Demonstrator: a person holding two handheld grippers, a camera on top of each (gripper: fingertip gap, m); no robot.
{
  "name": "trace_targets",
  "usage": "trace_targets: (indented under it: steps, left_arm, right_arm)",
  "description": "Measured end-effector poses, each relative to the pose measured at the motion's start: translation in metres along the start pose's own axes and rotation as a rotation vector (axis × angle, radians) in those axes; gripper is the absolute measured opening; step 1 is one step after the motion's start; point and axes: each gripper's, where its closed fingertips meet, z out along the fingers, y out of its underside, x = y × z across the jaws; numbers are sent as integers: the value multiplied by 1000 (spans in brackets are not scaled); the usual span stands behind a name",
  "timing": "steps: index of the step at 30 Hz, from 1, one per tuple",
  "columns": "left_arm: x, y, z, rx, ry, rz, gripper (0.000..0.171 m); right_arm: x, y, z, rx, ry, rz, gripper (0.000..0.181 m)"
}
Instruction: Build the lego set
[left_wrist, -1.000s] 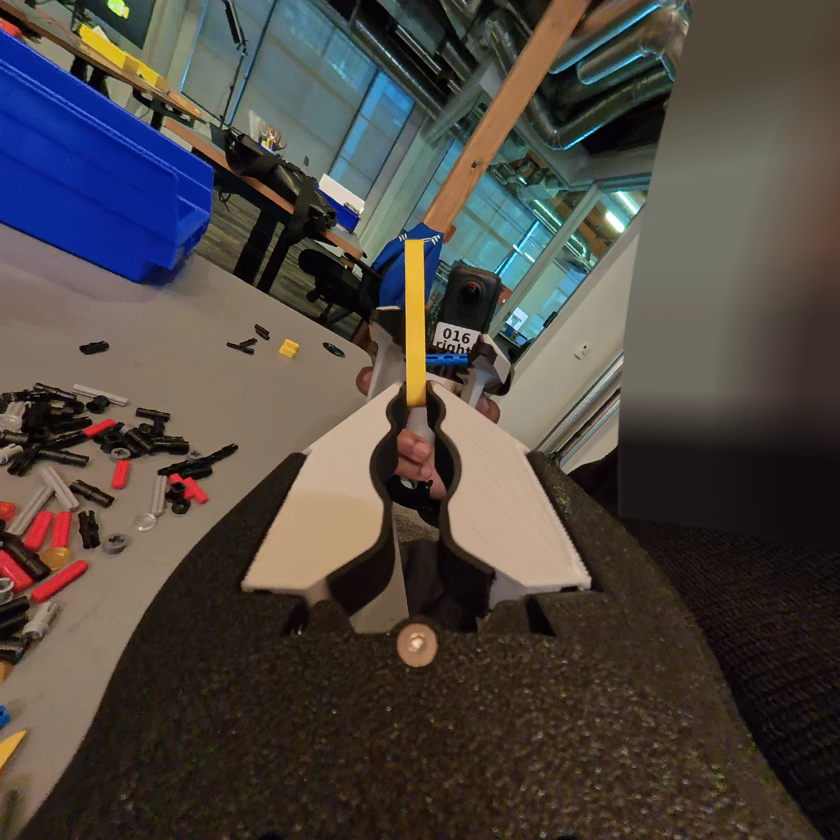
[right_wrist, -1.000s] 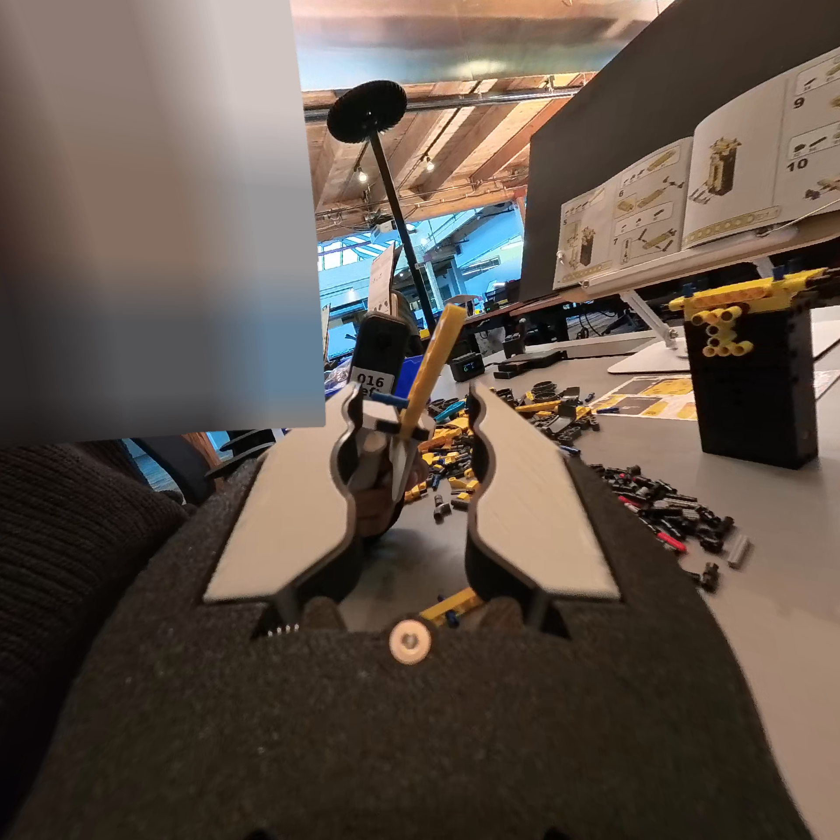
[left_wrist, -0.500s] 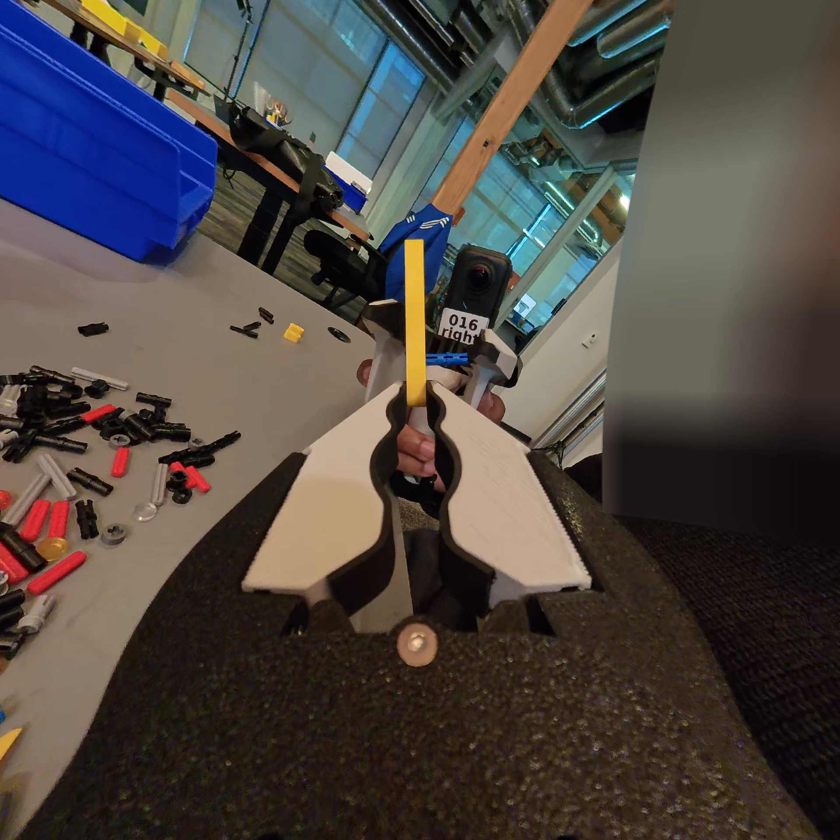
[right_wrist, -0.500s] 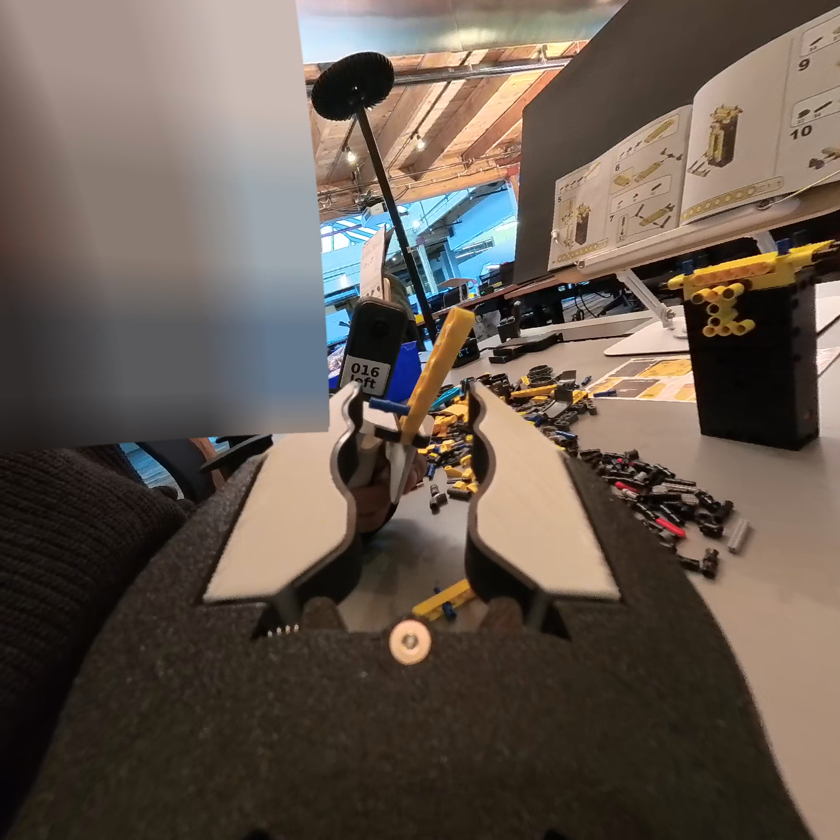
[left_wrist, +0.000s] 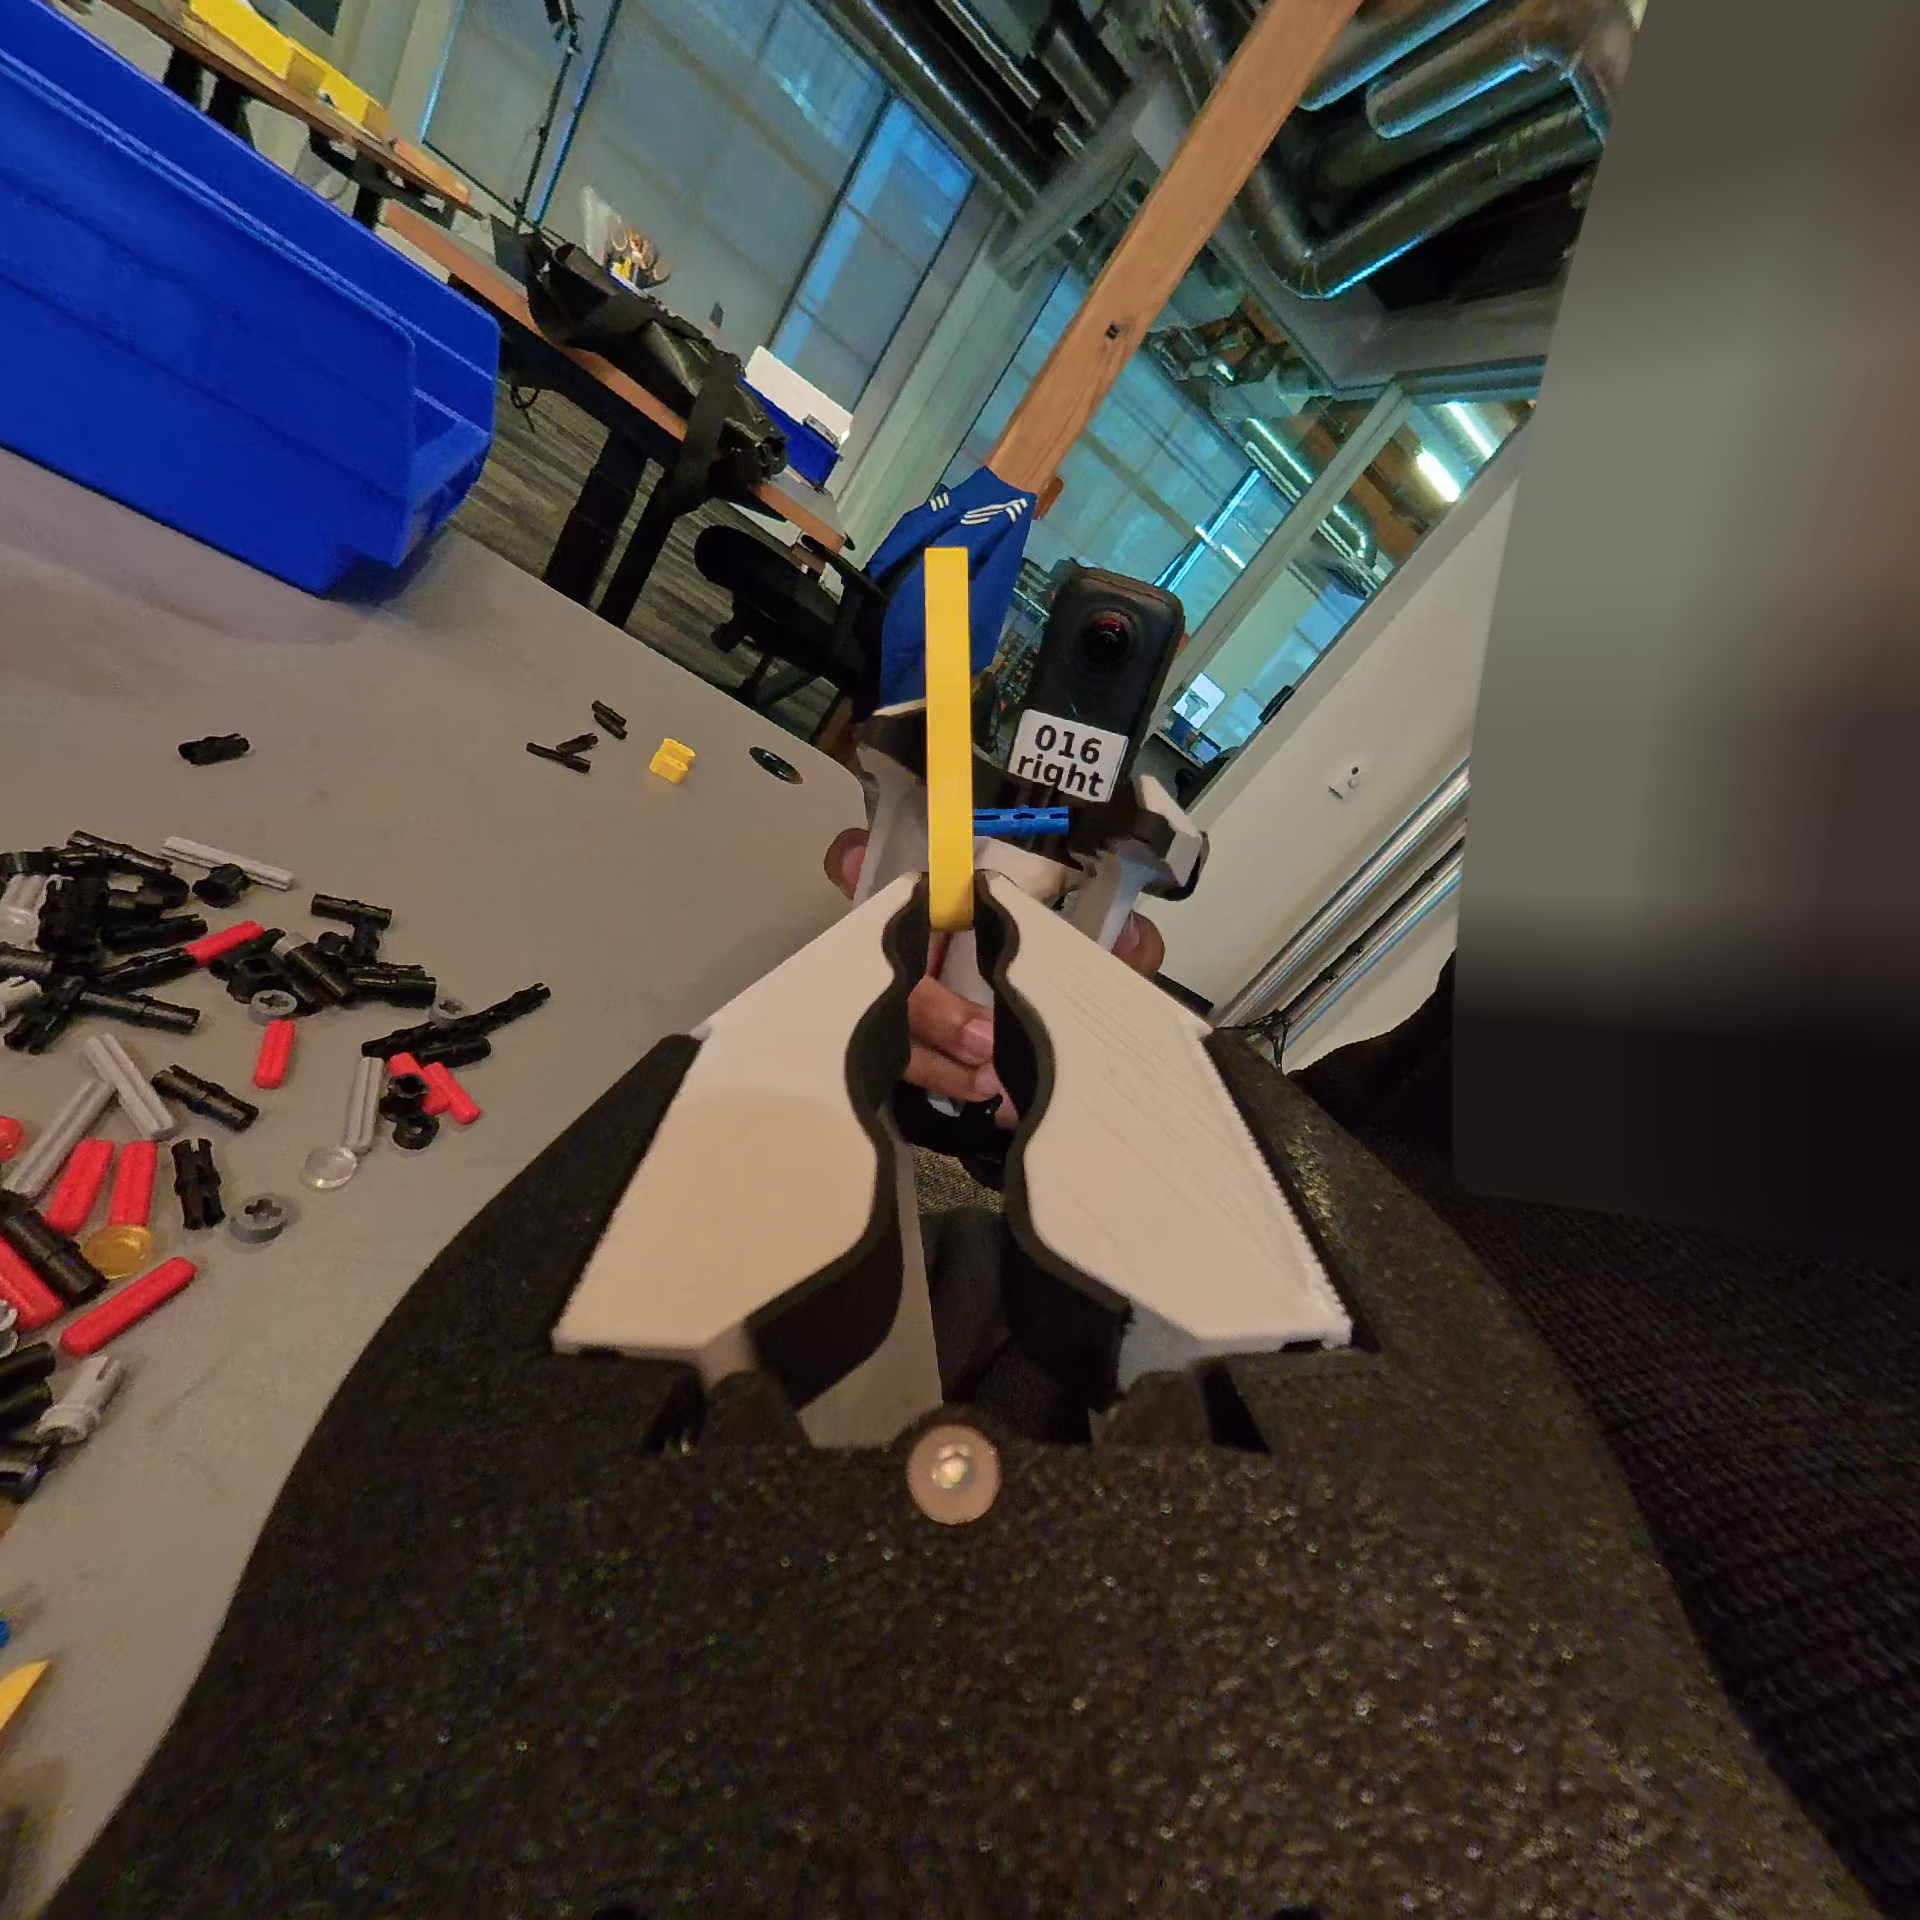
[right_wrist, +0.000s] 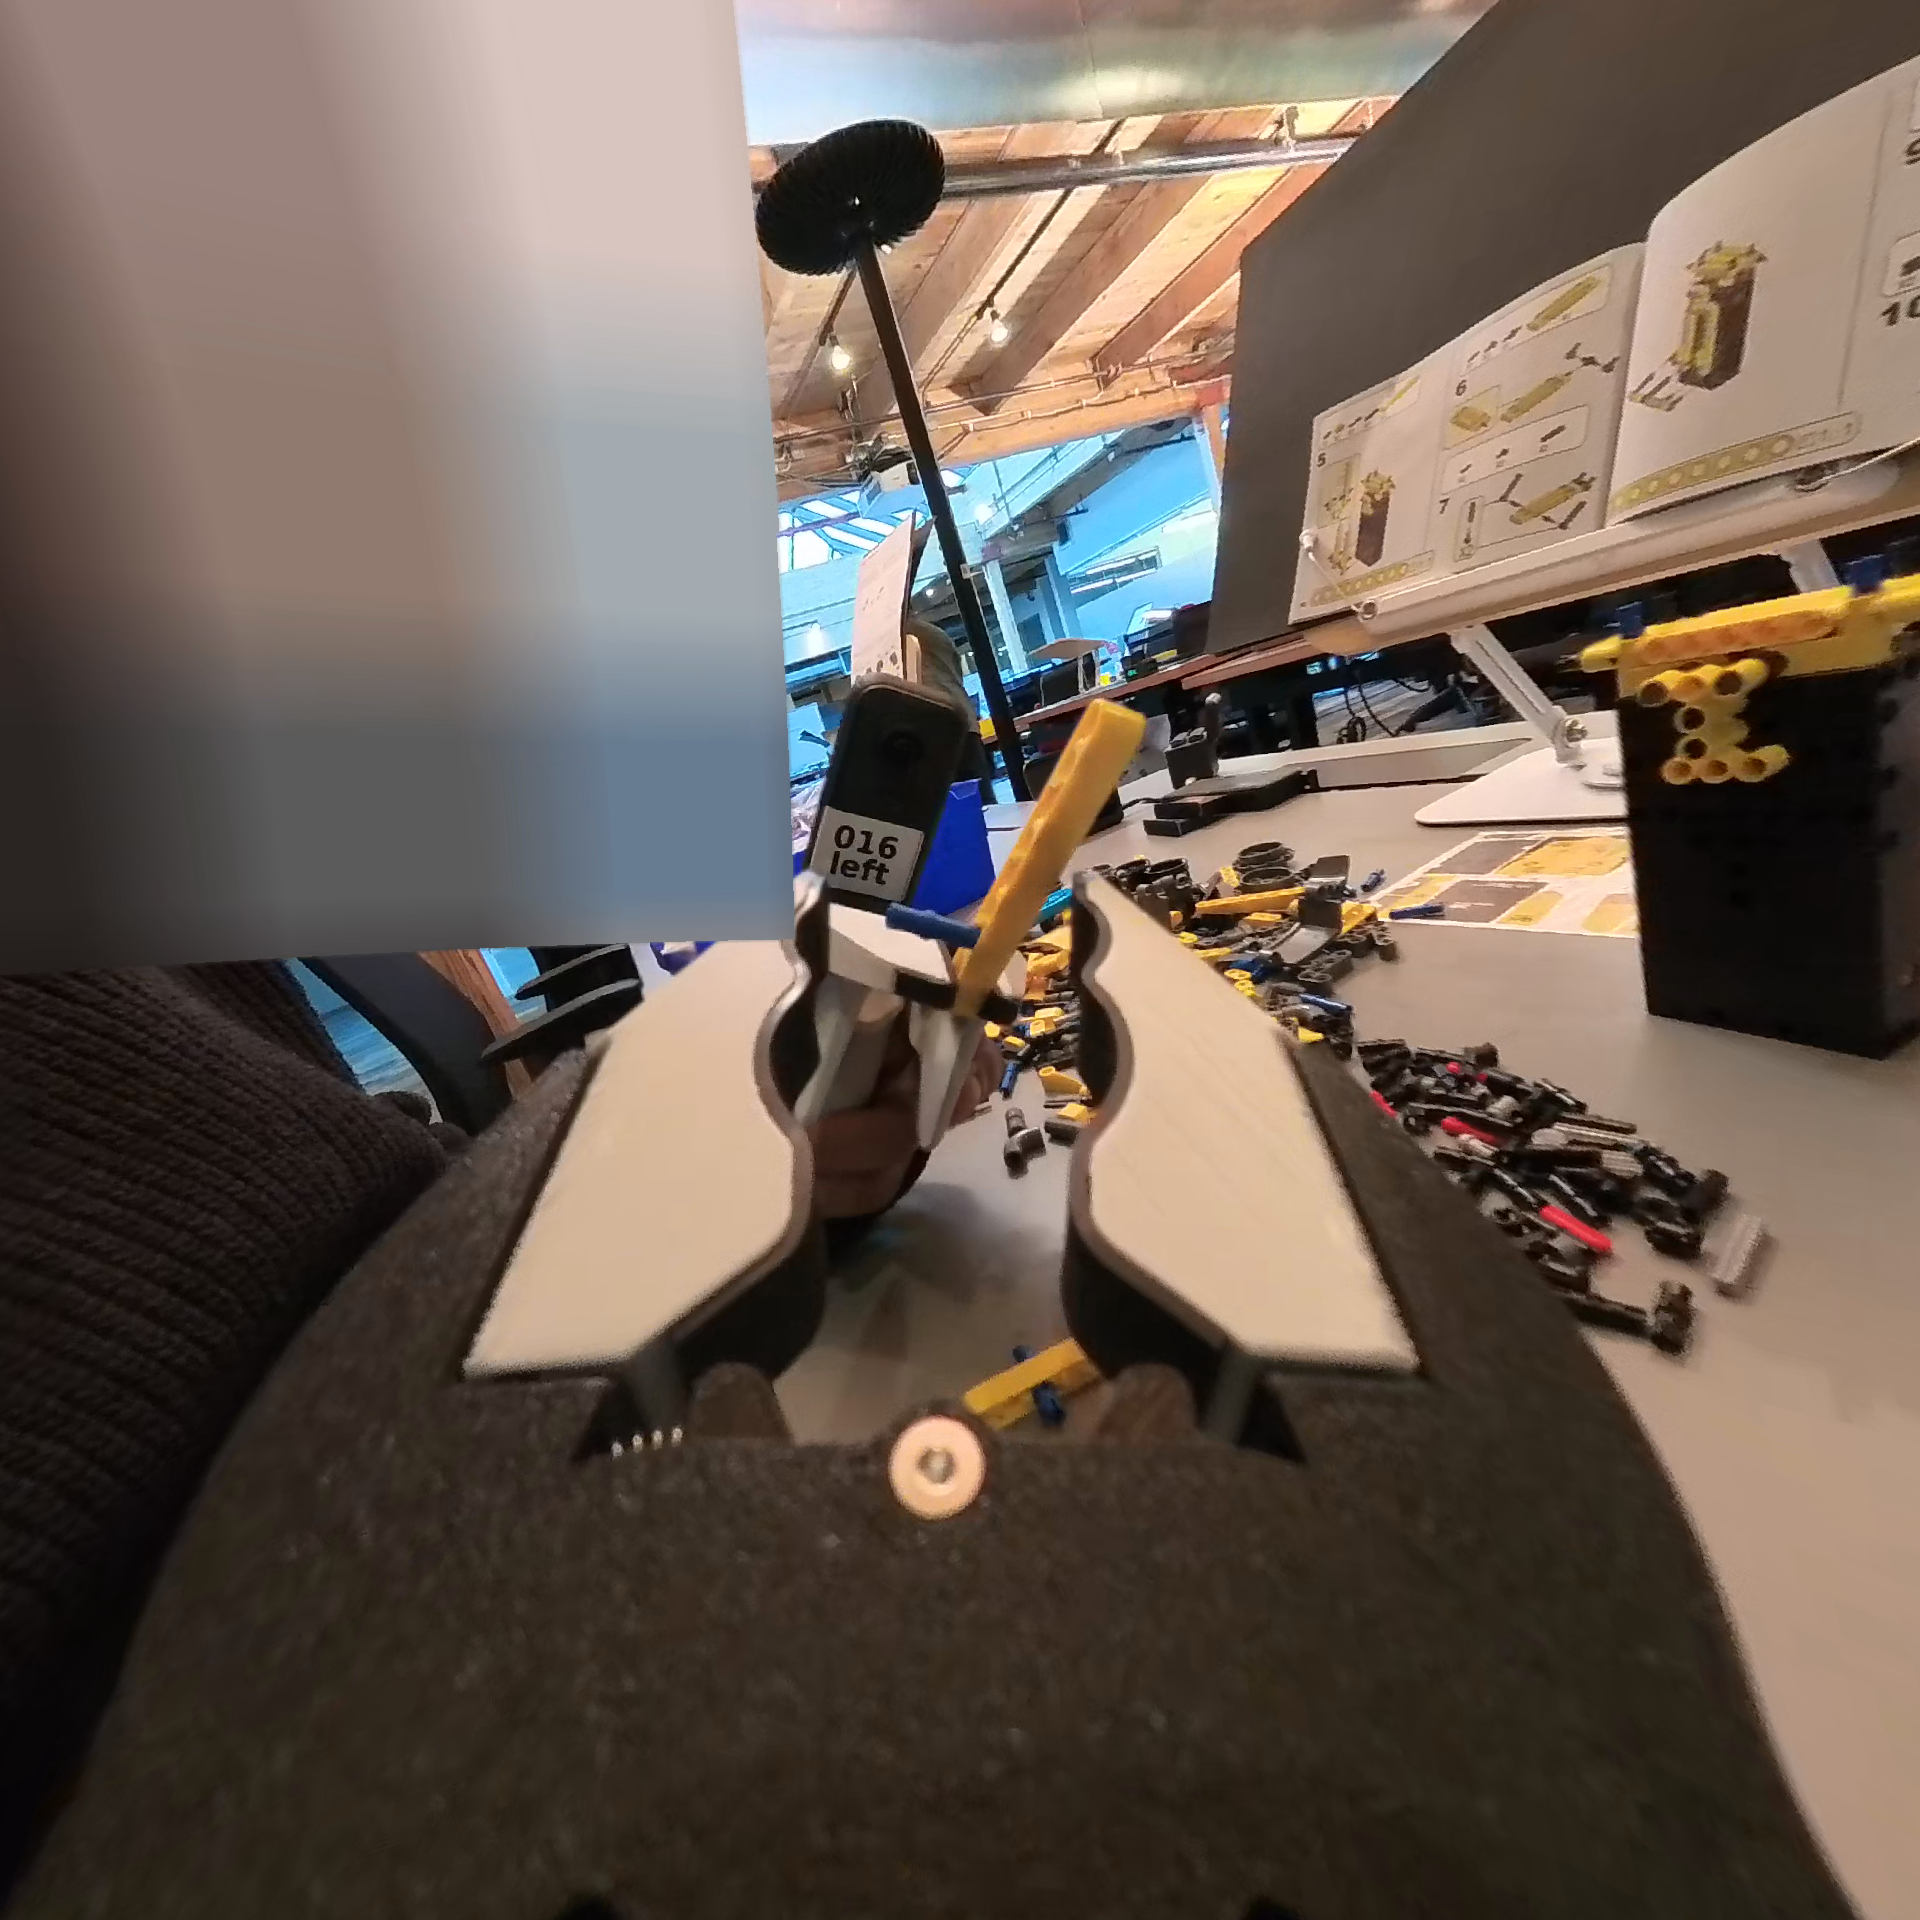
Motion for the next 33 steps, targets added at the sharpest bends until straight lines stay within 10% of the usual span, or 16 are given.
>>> trace_targets:
  steps: [33]
  left_arm:
    - [15, 7, 4, -50, -66, 258, 7]
  right_arm:
    - [-17, 4, 1, -46, -98, -34, 27]
